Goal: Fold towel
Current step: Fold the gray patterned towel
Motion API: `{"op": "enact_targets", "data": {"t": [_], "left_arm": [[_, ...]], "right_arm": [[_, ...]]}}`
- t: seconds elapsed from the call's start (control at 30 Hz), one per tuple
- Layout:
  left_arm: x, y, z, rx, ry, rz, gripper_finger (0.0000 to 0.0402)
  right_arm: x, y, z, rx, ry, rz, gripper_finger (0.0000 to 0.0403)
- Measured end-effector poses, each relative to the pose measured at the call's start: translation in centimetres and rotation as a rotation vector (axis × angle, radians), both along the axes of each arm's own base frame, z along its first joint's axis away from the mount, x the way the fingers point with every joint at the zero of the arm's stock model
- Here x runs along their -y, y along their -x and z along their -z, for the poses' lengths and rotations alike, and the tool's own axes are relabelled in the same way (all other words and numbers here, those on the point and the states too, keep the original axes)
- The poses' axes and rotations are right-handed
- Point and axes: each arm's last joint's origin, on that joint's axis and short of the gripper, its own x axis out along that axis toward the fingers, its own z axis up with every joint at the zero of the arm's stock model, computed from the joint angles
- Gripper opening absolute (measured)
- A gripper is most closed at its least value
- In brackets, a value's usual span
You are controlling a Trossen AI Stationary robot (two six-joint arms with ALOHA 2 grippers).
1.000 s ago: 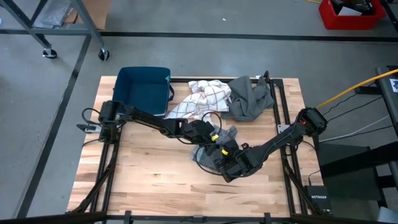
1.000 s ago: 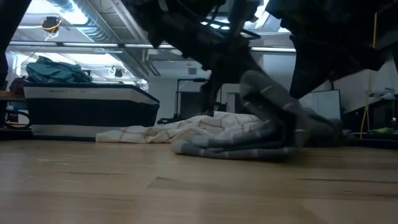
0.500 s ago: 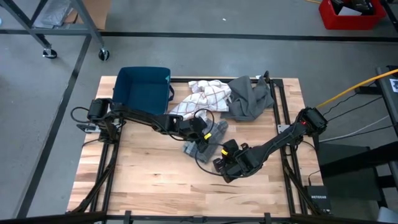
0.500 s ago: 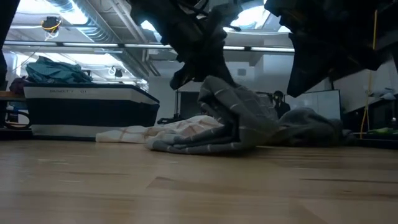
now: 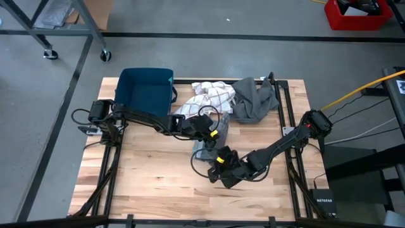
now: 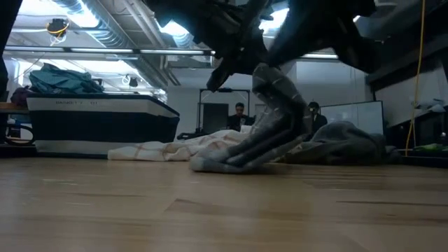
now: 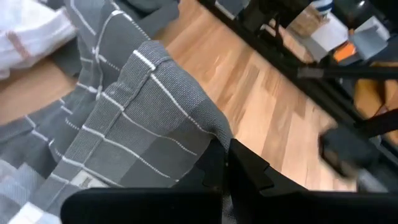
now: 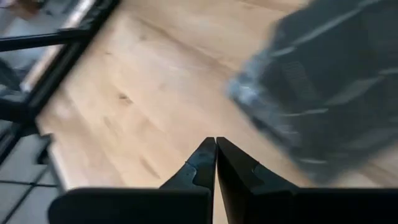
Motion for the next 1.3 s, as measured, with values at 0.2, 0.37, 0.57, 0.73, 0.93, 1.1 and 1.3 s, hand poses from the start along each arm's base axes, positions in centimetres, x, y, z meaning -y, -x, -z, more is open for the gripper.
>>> {"op": "enact_targets", "data": {"t": [0.2,0.37,0.57,0.73,0.93,1.1,1.3], "left_arm": [[-0.2,-0.2,-0.3,0.033,0.008,-0.005,0.0],[0.2,-0.2,-0.4,0.045,0.029,0.014,0.0],[0.9,0.2,0.3,-0.034,0.026,0.083,0.0],[1.0,0.8,1.1,-0.144,0.0,0.106,0.0],[1.0,0.9,1.3,-0.168,-0.027,0.126,0.0],[1.1,1.2,1.6,-0.204,-0.023,0.141,0.0],[1.0,0.5,0.7,-0.091,-0.006,0.113,0.0]], "right_arm": [[-0.6,-1.0,1.3,0.039,-0.044,0.01,0.0019],[-1.0,-1.7,4.0,0.018,-0.106,0.1,0.0019],[-1.1,-1.3,5.2,0.04,-0.106,0.243,0.0004],[-1.2,-0.6,5.5,0.013,-0.128,0.318,0.0007],[-1.3,0.4,6.0,-0.071,-0.16,0.353,0.0005],[-1.5,0.9,6.2,-0.119,-0.178,0.347,0.0003],[-2.2,-0.5,5.4,0.03,-0.206,0.286,0.0004]]}}
